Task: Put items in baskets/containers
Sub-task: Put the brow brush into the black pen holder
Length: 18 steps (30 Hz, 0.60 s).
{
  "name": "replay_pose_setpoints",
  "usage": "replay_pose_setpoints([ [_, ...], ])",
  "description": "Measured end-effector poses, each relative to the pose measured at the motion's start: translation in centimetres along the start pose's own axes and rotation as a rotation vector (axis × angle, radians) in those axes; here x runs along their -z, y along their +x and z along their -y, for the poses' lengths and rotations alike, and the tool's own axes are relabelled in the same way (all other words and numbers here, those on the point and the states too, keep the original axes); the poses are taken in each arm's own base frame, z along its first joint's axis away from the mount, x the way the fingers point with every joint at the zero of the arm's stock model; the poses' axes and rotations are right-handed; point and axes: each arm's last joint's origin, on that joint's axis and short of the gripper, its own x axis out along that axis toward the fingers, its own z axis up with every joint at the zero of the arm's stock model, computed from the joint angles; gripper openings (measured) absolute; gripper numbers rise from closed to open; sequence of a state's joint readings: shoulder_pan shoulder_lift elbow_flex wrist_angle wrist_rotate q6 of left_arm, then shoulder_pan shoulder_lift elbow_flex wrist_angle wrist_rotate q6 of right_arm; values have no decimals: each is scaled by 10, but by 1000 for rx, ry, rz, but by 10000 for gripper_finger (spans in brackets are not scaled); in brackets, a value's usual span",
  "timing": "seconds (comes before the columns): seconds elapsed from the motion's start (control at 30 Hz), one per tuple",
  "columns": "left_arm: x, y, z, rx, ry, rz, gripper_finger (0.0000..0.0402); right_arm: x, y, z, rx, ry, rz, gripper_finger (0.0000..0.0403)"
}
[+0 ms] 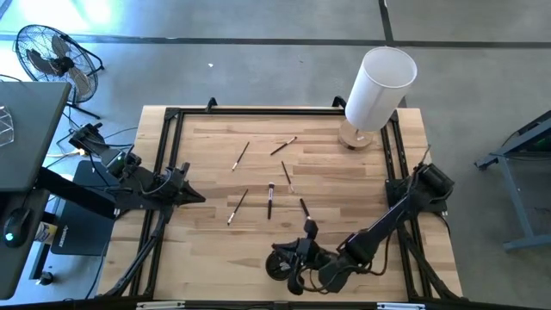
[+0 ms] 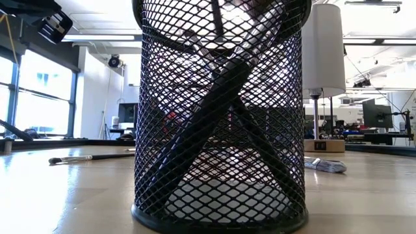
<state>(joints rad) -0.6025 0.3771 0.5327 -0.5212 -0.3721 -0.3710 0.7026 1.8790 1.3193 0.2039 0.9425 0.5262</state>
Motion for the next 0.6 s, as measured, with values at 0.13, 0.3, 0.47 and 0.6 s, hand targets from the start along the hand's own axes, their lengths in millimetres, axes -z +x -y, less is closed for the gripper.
replay_pose_setpoints([
  [0.13,-1,0,0,0,-2,5,1,6,3,1,20,70,-4,4],
  [0.3,-1,0,0,-2,-2,5,1,8,2,0,-3,41,-28,28],
  [0.47,-1,0,0,-13,-2,9,1,9,2,0,-25,27,-45,57],
  [0.6,-1,0,-2,-69,-9,31,1,9,2,-1,-55,26,-64,72],
])
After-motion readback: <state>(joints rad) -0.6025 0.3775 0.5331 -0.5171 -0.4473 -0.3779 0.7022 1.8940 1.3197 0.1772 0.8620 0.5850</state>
